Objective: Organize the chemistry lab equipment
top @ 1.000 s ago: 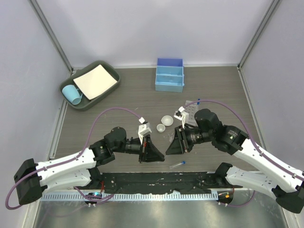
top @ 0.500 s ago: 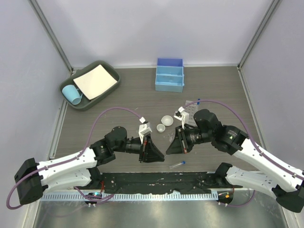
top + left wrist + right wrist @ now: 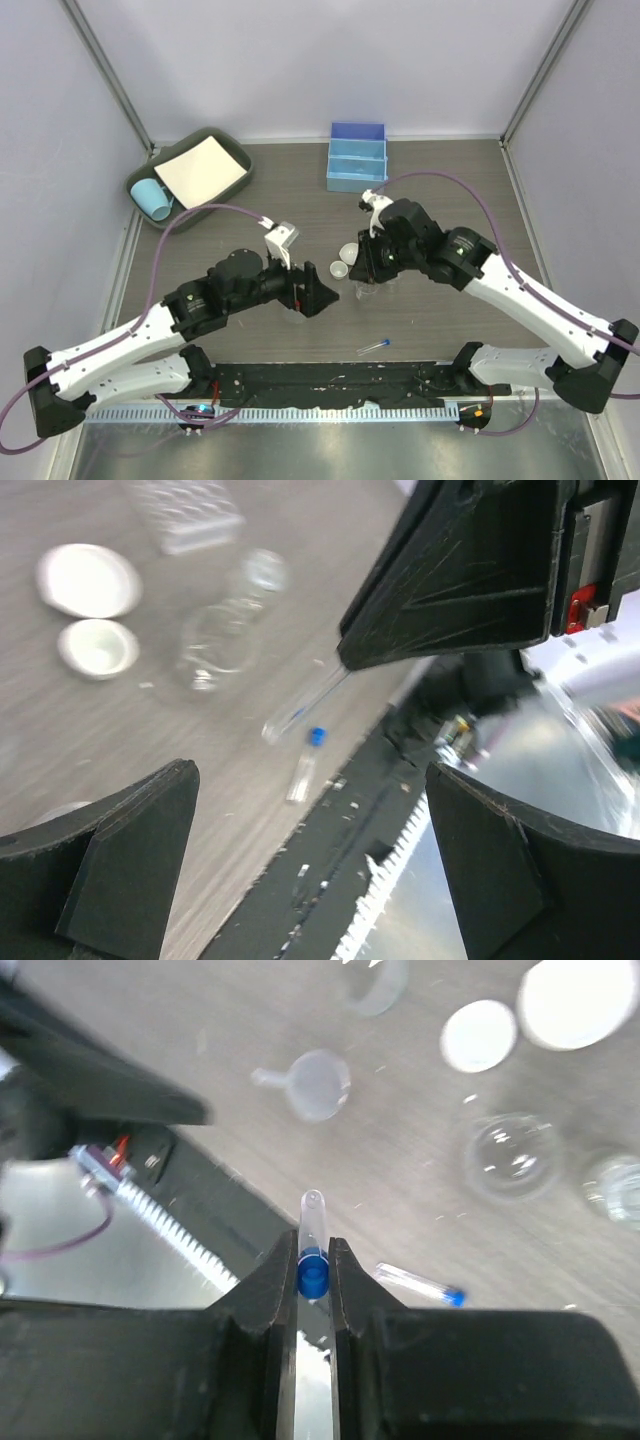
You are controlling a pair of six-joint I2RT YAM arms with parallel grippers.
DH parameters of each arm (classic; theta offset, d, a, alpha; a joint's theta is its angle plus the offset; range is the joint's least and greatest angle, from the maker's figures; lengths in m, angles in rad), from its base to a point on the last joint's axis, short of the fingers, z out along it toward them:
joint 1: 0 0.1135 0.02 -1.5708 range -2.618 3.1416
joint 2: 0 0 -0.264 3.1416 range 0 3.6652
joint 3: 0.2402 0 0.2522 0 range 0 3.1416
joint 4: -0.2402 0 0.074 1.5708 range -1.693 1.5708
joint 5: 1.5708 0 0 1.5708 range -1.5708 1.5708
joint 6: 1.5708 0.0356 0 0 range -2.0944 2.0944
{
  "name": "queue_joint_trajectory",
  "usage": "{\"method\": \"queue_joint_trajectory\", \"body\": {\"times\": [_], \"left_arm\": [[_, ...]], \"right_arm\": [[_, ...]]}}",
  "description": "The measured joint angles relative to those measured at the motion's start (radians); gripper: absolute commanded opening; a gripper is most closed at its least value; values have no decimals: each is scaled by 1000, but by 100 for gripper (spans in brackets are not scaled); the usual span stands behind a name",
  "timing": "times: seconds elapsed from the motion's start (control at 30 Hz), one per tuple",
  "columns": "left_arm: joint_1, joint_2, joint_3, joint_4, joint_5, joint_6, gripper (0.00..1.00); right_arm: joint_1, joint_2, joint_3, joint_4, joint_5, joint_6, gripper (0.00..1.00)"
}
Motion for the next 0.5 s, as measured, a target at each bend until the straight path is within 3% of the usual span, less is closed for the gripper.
{"method": "queue_joint_trajectory", "body": {"times": [0.13,0.23,0.37,0.5], "left_arm": [[2,-35,66,-169,-207,-20,100],[3,-56,71,-262,-297,-30,100],[3,-58,71,-338,-348,-31,100],[3,-58,71,-374,-366,-29,100]], "right_arm": [[-87,93,58,-27,123,-32,1],[-238,151,70,-26,185,-42,1],[-392,227,85,-18,266,-44,1],[-439,302,123,-12,336,-45,1]]}}
